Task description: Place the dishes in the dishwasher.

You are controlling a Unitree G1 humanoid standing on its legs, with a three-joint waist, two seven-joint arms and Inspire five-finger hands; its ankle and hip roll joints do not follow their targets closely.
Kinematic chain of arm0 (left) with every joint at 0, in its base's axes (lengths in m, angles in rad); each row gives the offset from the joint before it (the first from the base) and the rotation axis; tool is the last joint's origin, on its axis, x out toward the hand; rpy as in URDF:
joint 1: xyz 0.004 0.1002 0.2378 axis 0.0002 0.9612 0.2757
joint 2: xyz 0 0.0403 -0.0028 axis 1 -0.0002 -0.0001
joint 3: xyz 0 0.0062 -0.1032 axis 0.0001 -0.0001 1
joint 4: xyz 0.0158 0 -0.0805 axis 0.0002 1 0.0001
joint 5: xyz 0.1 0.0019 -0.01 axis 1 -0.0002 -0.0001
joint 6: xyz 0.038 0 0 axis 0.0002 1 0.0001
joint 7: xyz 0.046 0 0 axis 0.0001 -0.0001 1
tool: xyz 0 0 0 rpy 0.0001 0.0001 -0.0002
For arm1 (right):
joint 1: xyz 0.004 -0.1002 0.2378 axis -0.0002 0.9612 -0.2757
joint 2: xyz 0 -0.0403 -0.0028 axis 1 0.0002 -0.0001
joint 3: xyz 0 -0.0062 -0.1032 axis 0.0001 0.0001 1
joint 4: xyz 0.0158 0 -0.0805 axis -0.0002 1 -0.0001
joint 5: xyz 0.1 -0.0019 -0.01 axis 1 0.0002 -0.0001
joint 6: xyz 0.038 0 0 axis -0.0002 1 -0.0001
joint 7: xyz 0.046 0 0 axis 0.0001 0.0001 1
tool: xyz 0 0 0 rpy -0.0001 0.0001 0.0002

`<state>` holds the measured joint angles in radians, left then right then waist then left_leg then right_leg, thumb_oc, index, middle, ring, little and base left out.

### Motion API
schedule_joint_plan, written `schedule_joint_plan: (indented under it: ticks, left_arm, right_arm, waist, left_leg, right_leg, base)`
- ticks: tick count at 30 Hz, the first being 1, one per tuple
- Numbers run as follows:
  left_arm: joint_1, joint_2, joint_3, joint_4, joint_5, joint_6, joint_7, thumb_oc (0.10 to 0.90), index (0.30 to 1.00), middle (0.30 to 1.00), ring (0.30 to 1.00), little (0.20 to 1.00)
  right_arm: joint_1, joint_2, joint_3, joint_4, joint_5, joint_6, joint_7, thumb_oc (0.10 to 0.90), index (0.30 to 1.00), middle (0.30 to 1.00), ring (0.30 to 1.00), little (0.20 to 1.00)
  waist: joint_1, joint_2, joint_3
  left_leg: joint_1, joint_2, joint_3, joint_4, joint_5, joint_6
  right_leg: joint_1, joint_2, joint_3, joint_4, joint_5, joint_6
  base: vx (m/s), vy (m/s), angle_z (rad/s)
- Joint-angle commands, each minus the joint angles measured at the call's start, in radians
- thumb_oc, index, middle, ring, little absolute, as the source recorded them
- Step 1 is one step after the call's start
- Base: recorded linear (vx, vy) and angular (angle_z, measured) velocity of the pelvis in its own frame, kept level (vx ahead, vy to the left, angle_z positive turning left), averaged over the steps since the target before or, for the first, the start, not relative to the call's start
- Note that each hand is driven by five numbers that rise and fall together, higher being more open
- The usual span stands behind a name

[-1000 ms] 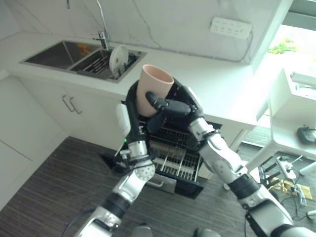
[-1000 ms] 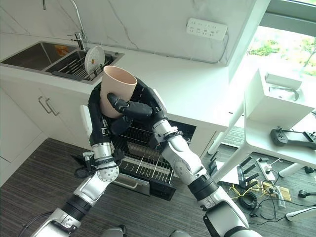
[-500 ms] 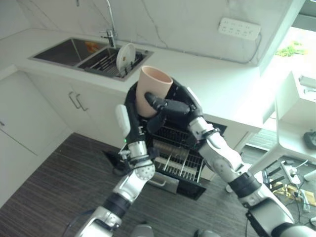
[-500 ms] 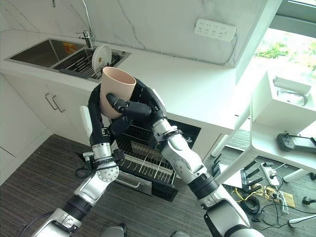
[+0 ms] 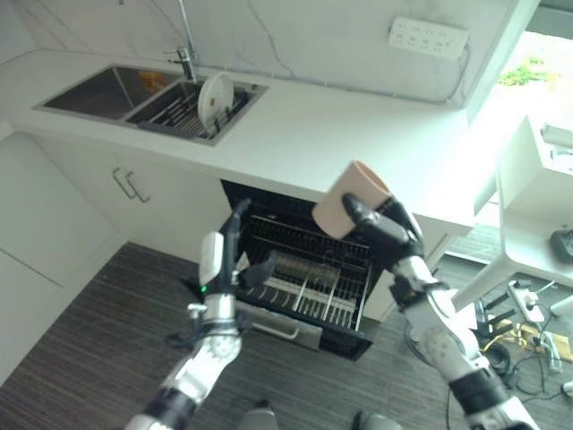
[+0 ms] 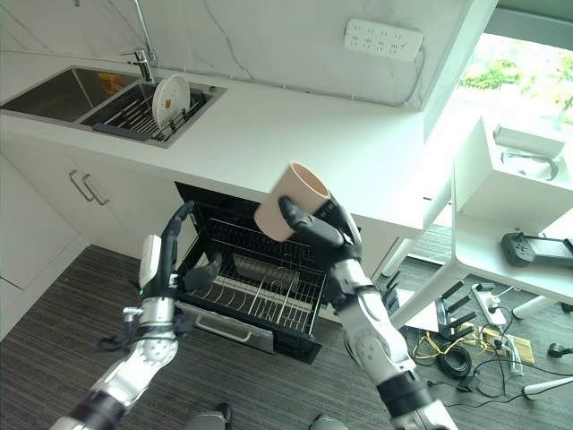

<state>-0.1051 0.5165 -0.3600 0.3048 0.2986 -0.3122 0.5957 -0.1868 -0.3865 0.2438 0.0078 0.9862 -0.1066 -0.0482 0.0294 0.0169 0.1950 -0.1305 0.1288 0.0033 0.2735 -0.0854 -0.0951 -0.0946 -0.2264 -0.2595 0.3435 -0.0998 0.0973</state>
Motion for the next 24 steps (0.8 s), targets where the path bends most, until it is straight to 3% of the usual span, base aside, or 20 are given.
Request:
schedule_joint_plan:
  ticks: [1, 9, 13, 16, 20, 24]
  left_arm:
    - [-0.124, 0.048, 0.017, -0.090, 0.069, -0.137, -0.051, 0.800, 0.900, 0.900, 0.900, 0.900]
    - [-0.031, 0.173, 0.075, -0.053, 0.122, -0.228, -0.192, 0.800, 0.900, 0.900, 0.900, 0.900]
    - [-0.022, 0.217, 0.081, -0.040, 0.119, -0.256, -0.288, 0.800, 0.900, 0.900, 0.900, 0.900]
    - [-0.052, 0.249, 0.035, -0.034, 0.091, -0.208, -0.438, 0.800, 0.900, 0.900, 0.900, 0.900]
    - [-0.105, 0.296, -0.013, -0.058, 0.082, -0.199, -0.524, 0.800, 0.900, 0.900, 0.900, 0.900]
    - [-0.200, 0.362, -0.066, -0.082, 0.084, -0.191, -0.580, 0.800, 0.900, 0.900, 0.900, 0.900]
  right_arm:
    - [-0.151, 0.022, -0.024, -0.115, 0.019, -0.065, 0.162, 0.400, 0.300, 0.300, 0.300, 0.300]
    - [-0.056, -0.046, 0.003, -0.032, -0.093, 0.081, 0.324, 0.400, 0.300, 0.300, 0.300, 0.300]
    - [-0.033, -0.065, 0.011, 0.054, -0.144, 0.089, 0.358, 0.400, 0.300, 0.300, 0.300, 0.300]
    - [-0.068, -0.081, 0.034, 0.116, -0.195, 0.121, 0.362, 0.400, 0.300, 0.300, 0.300, 0.300]
    - [-0.140, -0.122, 0.047, 0.186, -0.214, 0.156, 0.336, 0.400, 0.300, 0.300, 0.300, 0.300]
    - [-0.238, -0.156, 0.040, 0.271, -0.151, 0.183, 0.289, 0.400, 0.300, 0.300, 0.300, 0.300]
  waist:
    - [0.007, -0.015, -0.039]
    - [0.013, -0.002, -0.028]
    - [0.017, -0.004, -0.024]
    - [0.019, -0.002, -0.019]
    - [0.023, 0.005, 0.000]
    - [0.025, 0.014, 0.038]
  left_leg:
    - [0.024, 0.068, 0.054, 0.027, -0.060, -0.017]
    - [0.010, 0.059, 0.056, 0.027, -0.054, -0.016]
    - [0.005, 0.055, 0.053, 0.027, -0.050, -0.015]
    - [-0.001, 0.056, 0.055, 0.027, -0.044, -0.018]
    - [-0.022, 0.058, 0.066, 0.027, -0.029, -0.019]
    - [-0.060, 0.043, 0.065, 0.027, -0.020, -0.018]
  right_leg:
    - [0.059, -0.046, 0.057, -0.043, -0.054, 0.094]
    - [0.050, -0.060, 0.046, -0.043, -0.048, 0.104]
    - [0.048, -0.067, 0.038, -0.043, -0.042, 0.109]
    - [0.041, -0.074, 0.032, -0.043, -0.035, 0.114]
    - [0.025, -0.088, 0.018, -0.043, -0.021, 0.120]
    - [-0.003, -0.101, 0.013, -0.043, -0.005, 0.126]
  base:
    - [0.01, 0.071, -0.02]
    - [0.02, 0.048, 0.01]
    - [0.03, 0.011, 0.02]
    - [0.06, 0.031, 0.01]
    - [0.03, 0.020, 0.06]
    - [-0.06, 0.025, 0.28]
